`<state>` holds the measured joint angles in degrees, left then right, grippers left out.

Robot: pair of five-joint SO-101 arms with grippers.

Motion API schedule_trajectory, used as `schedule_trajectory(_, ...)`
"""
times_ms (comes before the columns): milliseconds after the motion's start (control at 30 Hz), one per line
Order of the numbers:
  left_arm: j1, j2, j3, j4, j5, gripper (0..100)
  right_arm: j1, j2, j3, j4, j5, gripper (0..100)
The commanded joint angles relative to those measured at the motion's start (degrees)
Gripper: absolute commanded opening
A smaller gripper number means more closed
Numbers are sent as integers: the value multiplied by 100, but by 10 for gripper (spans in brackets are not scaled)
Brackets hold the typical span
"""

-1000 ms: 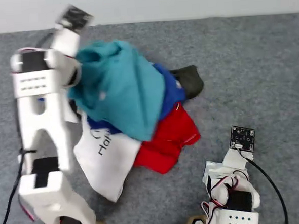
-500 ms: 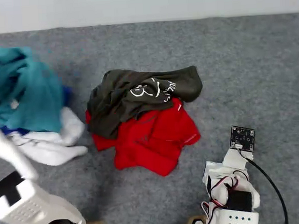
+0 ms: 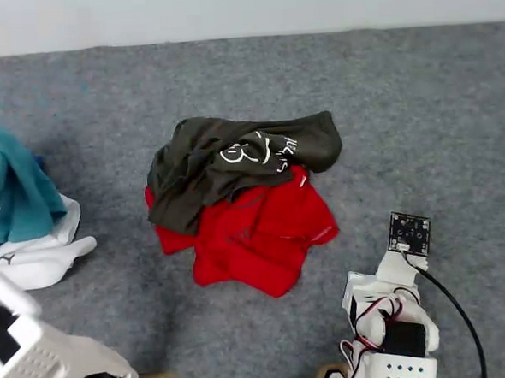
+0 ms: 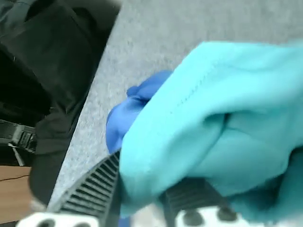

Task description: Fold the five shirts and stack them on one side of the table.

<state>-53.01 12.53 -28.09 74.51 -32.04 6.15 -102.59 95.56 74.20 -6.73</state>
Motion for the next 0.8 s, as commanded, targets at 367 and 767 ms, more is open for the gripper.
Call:
schedule_trajectory(367,484,-519,-2668,2646,-598,325,4,-40,88,13,-44,13)
schedule_trajectory(767,2927,-1459,-198,2593,-457,325,4,-40,88,13,-44,13)
